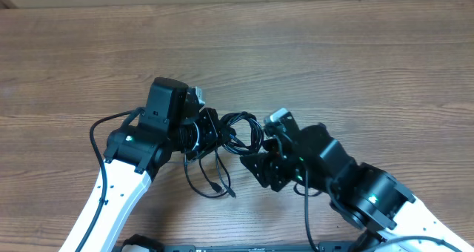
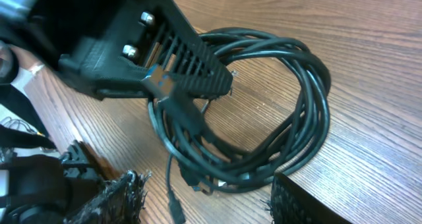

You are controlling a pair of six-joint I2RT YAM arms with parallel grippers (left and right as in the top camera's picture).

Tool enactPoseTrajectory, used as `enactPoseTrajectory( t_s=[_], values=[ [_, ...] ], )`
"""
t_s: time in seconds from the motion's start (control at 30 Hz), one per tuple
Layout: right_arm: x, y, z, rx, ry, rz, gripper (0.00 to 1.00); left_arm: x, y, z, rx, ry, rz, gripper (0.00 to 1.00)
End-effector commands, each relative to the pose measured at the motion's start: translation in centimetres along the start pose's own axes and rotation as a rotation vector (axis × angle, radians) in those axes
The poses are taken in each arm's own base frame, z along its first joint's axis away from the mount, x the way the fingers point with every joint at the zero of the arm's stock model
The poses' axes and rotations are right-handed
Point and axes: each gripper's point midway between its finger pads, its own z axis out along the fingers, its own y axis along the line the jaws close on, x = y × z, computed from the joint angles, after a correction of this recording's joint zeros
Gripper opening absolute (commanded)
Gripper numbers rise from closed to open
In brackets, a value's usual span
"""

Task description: Untangle cables

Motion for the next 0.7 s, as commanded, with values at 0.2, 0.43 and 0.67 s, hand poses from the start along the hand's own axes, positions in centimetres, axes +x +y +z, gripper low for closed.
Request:
enactPoseTrajectory(
  t_s=[0.2,0.43,0.67],
  values=[
    [-1.8,0.2,0.3,0.008,-0.064,-0.024,0.59,1.6,-1.5,0.3,0.026,0.03,0.102,0.04],
    [-2.0,-2.3,0.3,0.149,-0.089,0.01,0.52,2.0,-1.9,0.5,0.034,0.043,0.118,0.04],
    [-1.0,-3.2,1.8,0.181,-0.033,0.05,0.52,2.6,-3.4,0.3,0.11,0.081,0.166,0.04]
  ],
)
